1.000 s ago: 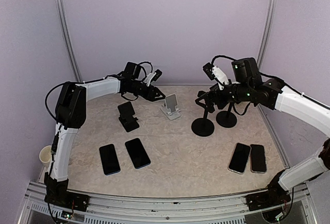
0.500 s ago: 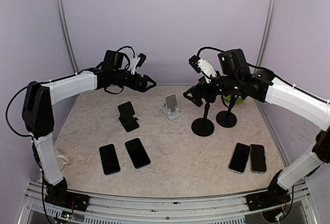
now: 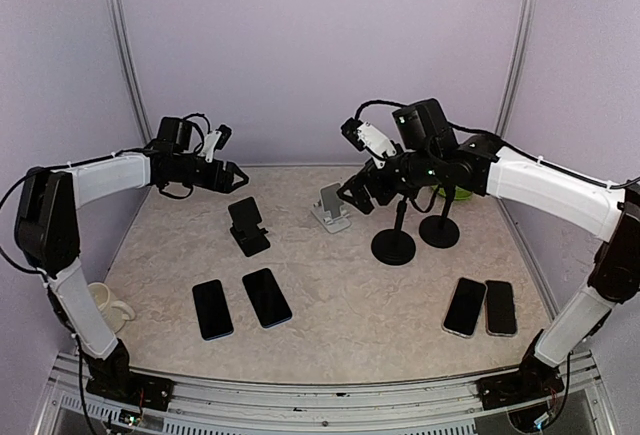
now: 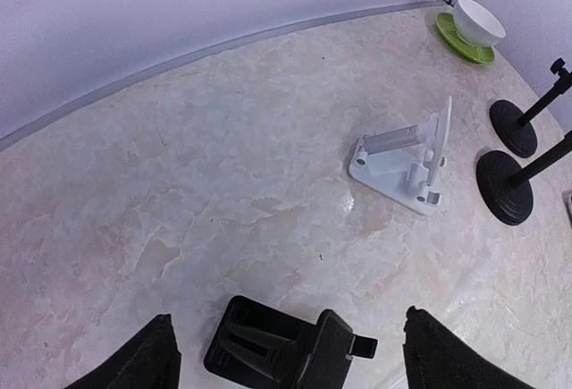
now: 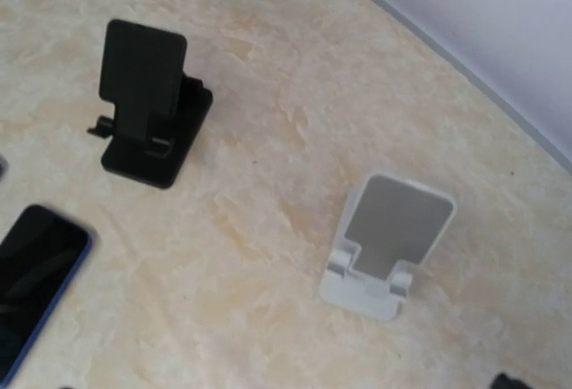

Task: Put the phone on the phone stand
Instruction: Move the phone stand to the center of the board.

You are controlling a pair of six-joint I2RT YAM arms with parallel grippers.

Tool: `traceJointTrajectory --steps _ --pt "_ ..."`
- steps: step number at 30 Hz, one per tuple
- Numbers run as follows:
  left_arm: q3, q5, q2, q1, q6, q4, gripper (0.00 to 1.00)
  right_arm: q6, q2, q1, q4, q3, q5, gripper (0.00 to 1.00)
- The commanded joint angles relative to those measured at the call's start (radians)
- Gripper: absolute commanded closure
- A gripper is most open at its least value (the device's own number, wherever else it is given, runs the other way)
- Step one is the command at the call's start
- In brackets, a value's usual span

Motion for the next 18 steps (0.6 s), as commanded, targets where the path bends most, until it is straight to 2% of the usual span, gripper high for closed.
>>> traceJointTrajectory --steps 1,6,11,17,18 --pt "0.060 0.167 0.065 0.076 0.036 -0.077 0.22 0.003 0.059 0.016 -0.021 0.089 0.014 0.00" --pt "0.075 0.216 0.078 0.094 0.087 -0.130 0.24 0.048 0.182 0.016 -0.051 0.235 0.034 0.00" --pt "0.056 0.219 0.054 0.088 0.051 -0.116 0.23 0.111 0.338 0.016 -0.086 0.395 0.089 0.00" --pt "0.026 0.144 -0.028 0.056 0.021 -0.106 0.12 0.166 0.540 0.016 -0.180 0.640 0.170 0.00" --pt "0.020 0.132 -0.046 0.050 0.017 -0.106 0.05 0.173 0.575 0.016 -0.199 0.687 0.180 0.00"
